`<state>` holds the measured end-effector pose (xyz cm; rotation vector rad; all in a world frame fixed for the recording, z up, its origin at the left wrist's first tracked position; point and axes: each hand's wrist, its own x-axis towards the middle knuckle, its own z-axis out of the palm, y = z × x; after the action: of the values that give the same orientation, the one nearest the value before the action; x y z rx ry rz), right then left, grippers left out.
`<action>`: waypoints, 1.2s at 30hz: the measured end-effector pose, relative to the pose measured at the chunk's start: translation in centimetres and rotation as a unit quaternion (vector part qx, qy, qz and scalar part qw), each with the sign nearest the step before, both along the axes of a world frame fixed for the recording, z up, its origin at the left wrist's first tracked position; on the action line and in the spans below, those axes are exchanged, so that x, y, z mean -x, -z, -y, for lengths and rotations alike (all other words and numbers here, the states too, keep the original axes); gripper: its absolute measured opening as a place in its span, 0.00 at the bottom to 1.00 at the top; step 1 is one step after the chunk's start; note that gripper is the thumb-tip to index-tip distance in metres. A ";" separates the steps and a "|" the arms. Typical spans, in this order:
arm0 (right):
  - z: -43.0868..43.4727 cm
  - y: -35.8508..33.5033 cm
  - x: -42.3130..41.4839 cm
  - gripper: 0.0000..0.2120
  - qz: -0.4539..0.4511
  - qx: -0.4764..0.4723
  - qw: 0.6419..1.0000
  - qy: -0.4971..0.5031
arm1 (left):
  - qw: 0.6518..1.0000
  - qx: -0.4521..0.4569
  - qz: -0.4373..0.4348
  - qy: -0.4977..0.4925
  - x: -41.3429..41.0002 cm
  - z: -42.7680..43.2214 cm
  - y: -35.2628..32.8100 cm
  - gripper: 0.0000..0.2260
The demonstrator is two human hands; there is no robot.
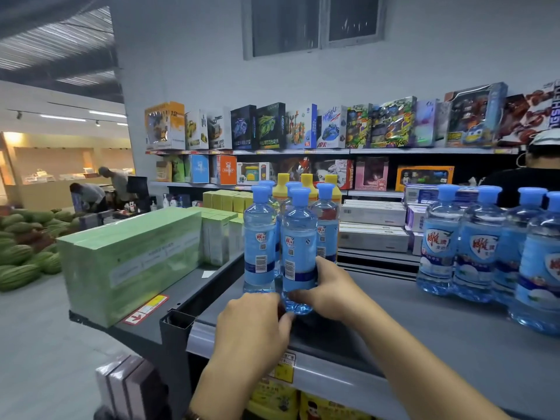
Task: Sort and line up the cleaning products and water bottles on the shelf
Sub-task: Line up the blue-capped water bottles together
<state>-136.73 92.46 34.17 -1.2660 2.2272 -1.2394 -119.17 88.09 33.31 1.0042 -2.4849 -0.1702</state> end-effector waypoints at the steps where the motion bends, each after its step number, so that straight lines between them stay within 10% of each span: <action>1: -0.5 0.1 0.2 0.30 -0.003 -0.001 1.000 -0.008 | 0.999 -0.015 -0.030 -0.002 0.0 0.0 0.0 0.12; 9: -5.1 1.0 1.8 0.27 -0.005 0.012 1.000 -0.017 | 0.935 -0.158 -0.309 0.073 4.0 -1.7 0.0 0.19; 17: -6.8 0.7 0.7 0.22 -0.081 0.023 0.990 0.116 | 0.958 -0.089 -0.268 0.044 7.9 -2.8 -1.3 0.29; 27: -8.2 1.1 3.1 0.20 -0.053 0.002 0.998 0.038 | 0.885 -0.301 -0.221 0.278 7.0 1.1 -3.0 0.16; 36: -9.3 0.4 1.7 0.27 -0.093 0.013 0.987 0.133 | 0.917 -0.228 -0.243 0.220 8.4 -0.8 -2.1 0.21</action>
<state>-138.40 101.81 33.76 -1.1656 2.5909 -1.2916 -127.57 88.92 35.38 0.4501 -2.1915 -1.0480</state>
